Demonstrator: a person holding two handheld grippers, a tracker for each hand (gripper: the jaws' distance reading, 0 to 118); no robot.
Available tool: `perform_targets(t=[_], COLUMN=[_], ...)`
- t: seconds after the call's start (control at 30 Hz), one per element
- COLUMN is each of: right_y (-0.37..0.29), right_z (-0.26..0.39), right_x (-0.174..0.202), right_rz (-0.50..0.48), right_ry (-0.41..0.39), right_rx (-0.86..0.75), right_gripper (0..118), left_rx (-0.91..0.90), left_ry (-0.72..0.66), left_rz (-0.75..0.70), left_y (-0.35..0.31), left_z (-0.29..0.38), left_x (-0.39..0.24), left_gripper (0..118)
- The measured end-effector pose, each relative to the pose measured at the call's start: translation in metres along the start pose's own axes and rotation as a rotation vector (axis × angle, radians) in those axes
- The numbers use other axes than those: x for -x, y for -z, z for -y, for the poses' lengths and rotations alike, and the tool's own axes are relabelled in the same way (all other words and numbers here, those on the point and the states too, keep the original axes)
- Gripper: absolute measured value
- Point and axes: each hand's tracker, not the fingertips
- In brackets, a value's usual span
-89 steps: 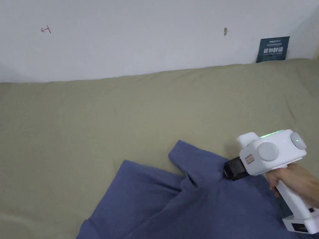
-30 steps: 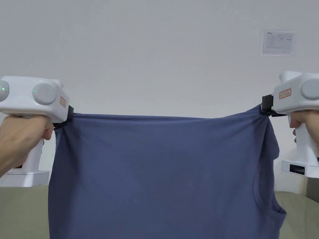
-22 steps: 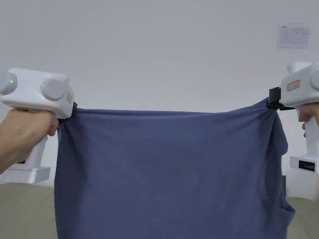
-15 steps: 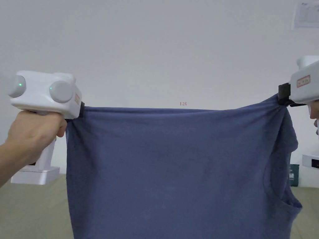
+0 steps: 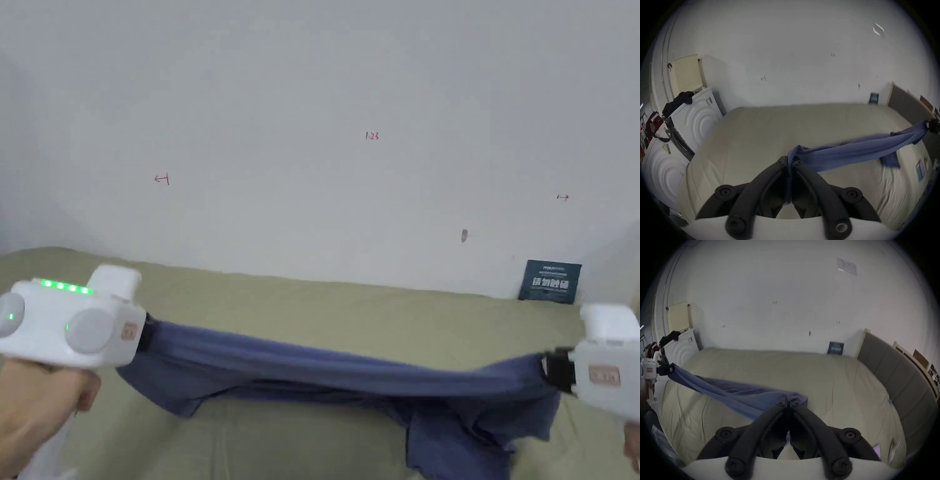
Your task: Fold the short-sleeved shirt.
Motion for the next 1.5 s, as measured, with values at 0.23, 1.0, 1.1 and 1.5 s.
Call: perform_targets(t=[0.23, 1.0, 1.1, 1.5], right_y=[-0.075, -0.192, -0.197, -0.229], right_z=[0.161, 0.299, 0.297, 0.287], right_x=[-0.004, 0.004, 0.007, 0.029], right_rz=[-0.046, -0.083, -0.105, -0.058], right_ry=[0.145, 0.184, 0.194, 0.103], right_rx=[0.163, 0.219, 0.154, 0.049], right_gripper=[3, 116, 115, 2], left_rx=[0.095, 0.195, 0.169, 0.047], left_ry=[-0.052, -0.139, -0.171, -0.226], left_rz=[0.090, 0.166, 0.170, 0.112], left_y=[-0.071, -0.182, -0.192, -0.247], left_z=[0.148, 0.287, 0.287, 0.285], left_x=[0.012, 0.027, 0.026, 0.027], left_gripper=[3, 118, 118, 0])
